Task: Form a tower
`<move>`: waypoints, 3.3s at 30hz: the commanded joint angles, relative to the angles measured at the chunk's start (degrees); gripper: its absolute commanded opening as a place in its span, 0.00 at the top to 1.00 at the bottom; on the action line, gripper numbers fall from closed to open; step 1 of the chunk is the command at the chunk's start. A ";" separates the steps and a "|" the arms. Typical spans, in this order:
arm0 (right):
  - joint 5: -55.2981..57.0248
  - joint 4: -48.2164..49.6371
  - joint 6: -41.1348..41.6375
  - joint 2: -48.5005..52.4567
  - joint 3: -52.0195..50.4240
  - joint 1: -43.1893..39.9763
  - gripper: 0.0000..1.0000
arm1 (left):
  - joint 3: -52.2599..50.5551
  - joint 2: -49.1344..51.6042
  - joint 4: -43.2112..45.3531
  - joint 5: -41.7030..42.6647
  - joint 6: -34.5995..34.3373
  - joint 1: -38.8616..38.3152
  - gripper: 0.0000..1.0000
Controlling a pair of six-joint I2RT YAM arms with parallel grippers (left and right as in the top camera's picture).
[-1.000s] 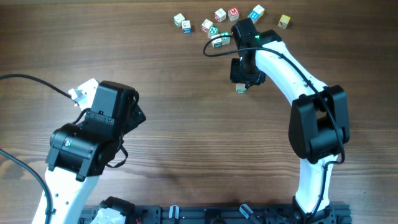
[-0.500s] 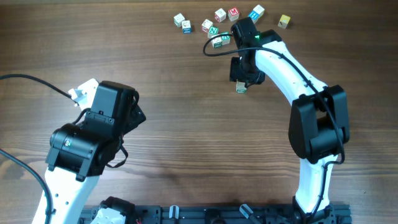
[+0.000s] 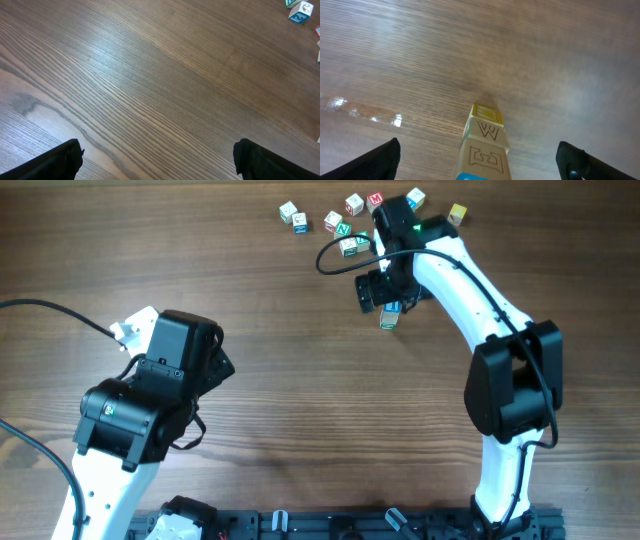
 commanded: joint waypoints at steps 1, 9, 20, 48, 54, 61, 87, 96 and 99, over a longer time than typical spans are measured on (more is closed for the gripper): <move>-0.83 -1.14 -19.37 -5.20 1.88 -0.07 0.00 | -0.50 -0.09 0.17 0.28 -0.92 0.57 0.00; -4.15 -2.60 -42.62 -4.94 1.20 -0.83 0.00 | -0.50 -0.09 0.17 0.28 -0.92 0.57 0.00; -7.74 -4.61 -51.01 2.38 1.16 -1.27 0.00 | -0.50 -0.09 0.17 0.28 -0.92 0.57 0.00; -12.26 -4.48 -59.01 7.87 1.25 -4.98 0.11 | -0.50 -0.09 0.17 0.28 -0.92 0.57 0.00; -12.00 -4.46 -59.01 7.87 1.25 -4.98 0.20 | -0.50 -0.09 0.17 0.28 -0.92 0.57 0.00; -11.37 -4.46 -59.04 7.87 1.22 -5.01 0.28 | -0.50 -0.09 0.17 0.28 -0.92 0.57 0.00; -8.96 -3.78 -58.23 7.87 1.22 -5.03 0.36 | -0.50 -0.09 0.17 0.28 -0.92 0.57 0.00; -10.78 -4.02 -52.70 6.58 4.44 -3.43 0.00 | -0.50 -0.09 0.17 0.28 -0.92 0.57 0.00; -10.73 -6.47 -47.30 5.18 9.97 -1.86 0.00 | -0.50 -0.09 0.17 0.28 -0.92 0.57 0.00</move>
